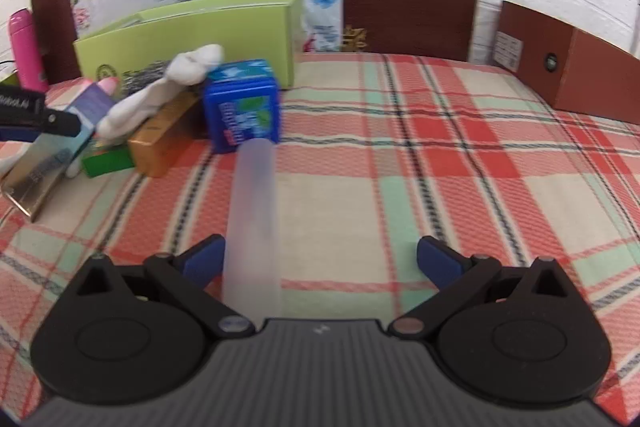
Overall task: Organize objects
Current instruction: 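Grasp the teal box with the left tool while the right tool grasps the clear strip, then drop the teal box into the green box with the left tool while the right tool drops the strip, then grasp a white glove by its cuff with the left tool while the right tool grasps the other glove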
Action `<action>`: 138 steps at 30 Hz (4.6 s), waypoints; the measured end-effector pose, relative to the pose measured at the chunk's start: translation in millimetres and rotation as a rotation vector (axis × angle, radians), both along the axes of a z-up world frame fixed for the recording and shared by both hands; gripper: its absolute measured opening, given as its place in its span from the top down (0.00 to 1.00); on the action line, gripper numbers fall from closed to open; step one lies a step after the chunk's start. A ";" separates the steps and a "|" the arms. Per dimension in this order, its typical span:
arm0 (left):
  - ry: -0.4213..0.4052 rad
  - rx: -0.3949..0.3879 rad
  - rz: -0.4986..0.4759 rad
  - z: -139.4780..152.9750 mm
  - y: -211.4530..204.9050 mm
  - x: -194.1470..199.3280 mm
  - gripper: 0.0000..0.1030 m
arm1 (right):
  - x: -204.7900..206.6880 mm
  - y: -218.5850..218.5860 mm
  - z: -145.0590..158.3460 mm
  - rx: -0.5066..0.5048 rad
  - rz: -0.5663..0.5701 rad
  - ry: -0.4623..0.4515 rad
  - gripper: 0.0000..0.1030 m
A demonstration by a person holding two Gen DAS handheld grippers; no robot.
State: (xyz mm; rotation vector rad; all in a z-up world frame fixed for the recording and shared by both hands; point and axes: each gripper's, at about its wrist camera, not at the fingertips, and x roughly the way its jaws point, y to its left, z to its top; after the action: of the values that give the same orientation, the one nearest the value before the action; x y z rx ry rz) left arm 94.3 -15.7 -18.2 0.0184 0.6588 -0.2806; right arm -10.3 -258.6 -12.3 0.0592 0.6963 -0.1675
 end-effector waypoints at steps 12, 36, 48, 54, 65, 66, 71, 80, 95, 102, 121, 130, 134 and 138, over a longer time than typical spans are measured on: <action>0.105 -0.101 0.020 -17.7 2.8 13.3 0.43 | 9.7 16.0 -0.1 -0.039 0.090 -0.014 0.00; 0.121 0.072 -0.092 -21.3 -2.3 -40.4 0.47 | 11.6 4.6 10.3 0.047 0.231 0.007 0.56; 0.120 0.077 -0.075 -26.7 -2.6 -38.7 0.45 | 14.6 9.8 7.7 0.037 0.252 0.004 0.65; 0.124 0.062 -0.102 -16.1 1.3 -47.4 0.60 | 5.8 6.4 16.6 0.103 0.261 -0.004 0.74; -0.049 -0.081 -0.126 56.2 10.0 -42.5 0.60 | 11.3 -1.5 86.5 0.193 0.313 -0.196 0.74; -0.065 -0.080 -0.122 62.2 9.1 -38.5 0.60 | 17.3 -0.6 91.4 0.188 0.318 -0.209 0.74; -0.127 -0.102 -0.111 86.0 6.3 -12.3 0.60 | 48.7 5.1 110.0 0.163 0.342 -0.261 0.74; -0.154 -0.104 -0.035 107.5 -1.6 69.1 0.60 | 129.4 11.9 119.8 0.099 0.329 -0.275 0.74; -0.086 -0.063 0.042 74.5 -12.9 195.3 0.60 | 253.0 12.0 73.9 0.006 0.343 -0.187 0.74; -0.093 -0.071 0.059 55.3 -8.8 194.1 0.23 | 262.7 12.1 50.3 -0.002 0.383 -0.168 0.44; -0.040 -0.039 0.067 76.4 -16.5 46.4 0.21 | 104.9 -18.3 102.9 0.087 0.202 -0.377 0.00; 0.032 -0.051 0.125 51.5 1.8 -0.4 0.21 | 51.5 -13.6 79.9 0.143 0.193 -0.304 0.00; 0.076 -0.050 0.172 36.5 18.5 -9.4 0.21 | 39.4 -9.9 70.0 0.175 0.185 -0.275 0.00; 0.120 -0.026 0.231 17.0 39.0 -16.5 0.21 | 28.8 0.7 57.8 0.152 0.205 -0.240 0.00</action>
State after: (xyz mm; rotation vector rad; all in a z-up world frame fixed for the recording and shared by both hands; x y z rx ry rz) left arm 77.8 23.3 -1.1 -0.0999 0.7687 -0.0681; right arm 18.4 -257.9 45.5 0.1506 0.4710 0.0894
